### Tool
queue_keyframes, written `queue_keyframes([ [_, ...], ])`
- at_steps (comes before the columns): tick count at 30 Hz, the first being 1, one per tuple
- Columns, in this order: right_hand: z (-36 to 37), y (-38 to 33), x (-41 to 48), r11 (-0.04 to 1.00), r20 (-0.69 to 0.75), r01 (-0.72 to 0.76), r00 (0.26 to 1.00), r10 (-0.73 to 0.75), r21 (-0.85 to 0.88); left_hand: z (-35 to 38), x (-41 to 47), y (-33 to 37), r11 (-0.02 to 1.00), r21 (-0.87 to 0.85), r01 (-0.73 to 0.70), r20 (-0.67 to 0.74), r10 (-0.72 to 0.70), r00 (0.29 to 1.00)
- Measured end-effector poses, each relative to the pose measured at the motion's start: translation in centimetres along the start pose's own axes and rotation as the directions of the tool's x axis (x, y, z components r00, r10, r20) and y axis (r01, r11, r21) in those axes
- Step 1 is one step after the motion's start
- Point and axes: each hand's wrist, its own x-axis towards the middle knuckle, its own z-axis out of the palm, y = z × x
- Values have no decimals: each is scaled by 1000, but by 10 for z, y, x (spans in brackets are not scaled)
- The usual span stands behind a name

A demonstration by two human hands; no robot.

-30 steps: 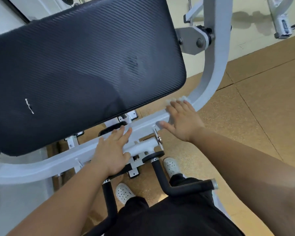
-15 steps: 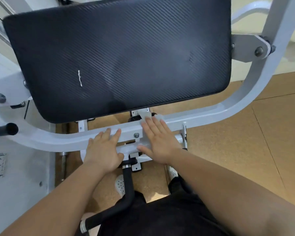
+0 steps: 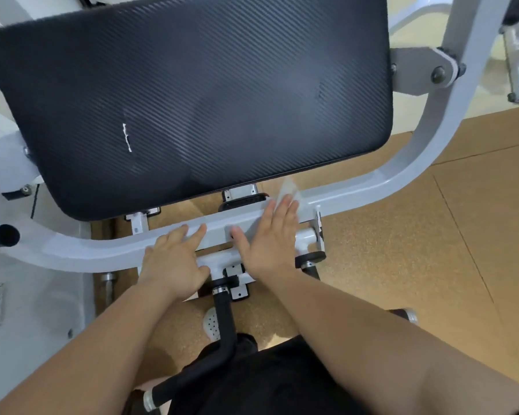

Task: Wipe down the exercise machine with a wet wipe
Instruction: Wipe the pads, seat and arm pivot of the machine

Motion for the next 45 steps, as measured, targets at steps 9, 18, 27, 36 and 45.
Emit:
queue_keyframes([
  [9,-58,75,48,833,-136,-312,901,412,456,-14,10,26,992,-76,99,-4,-100,995],
  [18,-29,61,22,915,-50,-224,966,255,337,-19,10,35,991,-82,108,-42,-111,993],
  [27,2,-12,-2,924,-74,-170,976,207,344,-5,-6,-17,996,-22,-89,-50,88,995],
  [36,37,-79,-23,716,117,-282,955,271,639,6,-14,-93,989,42,-138,25,138,990],
  [45,33,-76,-44,879,-135,-18,986,94,476,-2,-6,-84,994,19,-110,-15,110,994],
])
